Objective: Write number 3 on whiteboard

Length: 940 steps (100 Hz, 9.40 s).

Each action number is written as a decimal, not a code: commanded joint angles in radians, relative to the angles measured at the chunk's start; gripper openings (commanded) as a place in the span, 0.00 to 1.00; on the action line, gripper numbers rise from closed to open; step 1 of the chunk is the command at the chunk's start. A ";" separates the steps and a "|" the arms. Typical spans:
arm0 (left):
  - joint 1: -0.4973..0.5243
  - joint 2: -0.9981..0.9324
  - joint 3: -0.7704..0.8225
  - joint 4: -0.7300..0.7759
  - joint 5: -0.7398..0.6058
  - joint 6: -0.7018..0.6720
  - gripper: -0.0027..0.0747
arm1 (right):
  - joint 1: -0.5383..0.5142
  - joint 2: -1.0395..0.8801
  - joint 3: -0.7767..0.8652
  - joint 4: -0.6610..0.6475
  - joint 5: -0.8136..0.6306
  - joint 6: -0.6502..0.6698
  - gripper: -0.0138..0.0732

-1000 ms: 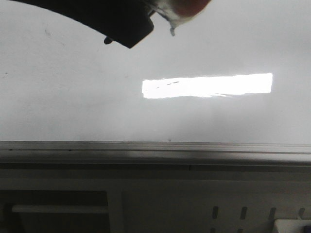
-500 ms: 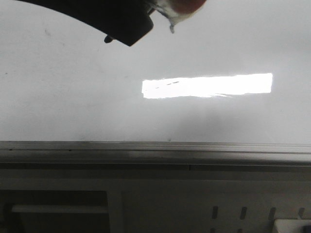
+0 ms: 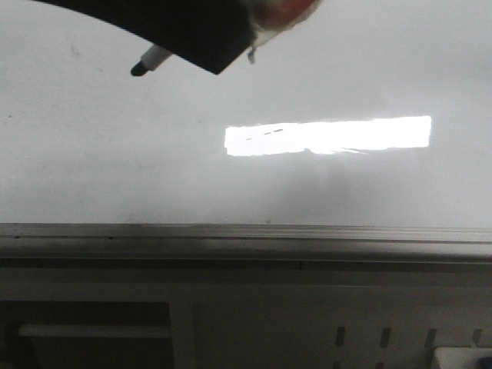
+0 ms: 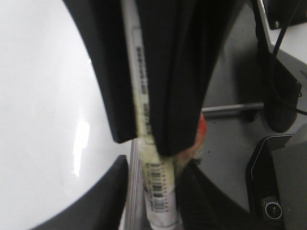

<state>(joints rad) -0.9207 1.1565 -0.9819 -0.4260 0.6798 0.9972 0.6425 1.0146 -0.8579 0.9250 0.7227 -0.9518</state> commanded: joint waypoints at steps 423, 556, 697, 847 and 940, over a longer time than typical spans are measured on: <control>0.247 -0.282 0.082 -0.557 0.220 0.064 0.52 | 0.332 -0.045 -0.249 -0.294 0.019 0.076 0.08; 0.140 -0.155 -0.033 -0.510 0.295 0.034 0.18 | 0.362 -0.042 -0.249 -0.342 -0.003 0.079 0.08; 0.161 -0.093 0.315 -0.708 -0.680 -0.210 0.01 | -0.006 -0.402 -0.247 -0.554 0.054 0.349 0.09; 0.160 0.163 0.312 -0.872 -0.987 -0.210 0.14 | -0.006 -0.401 -0.144 -0.548 -0.048 0.360 0.08; 0.160 0.032 0.312 -0.863 -0.982 -0.210 0.80 | -0.006 -0.401 -0.144 -0.525 -0.048 0.360 0.08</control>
<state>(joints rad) -0.7758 1.2321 -0.6588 -1.2820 -0.2233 0.7902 0.6424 0.6080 -0.9764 0.3809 0.7529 -0.5907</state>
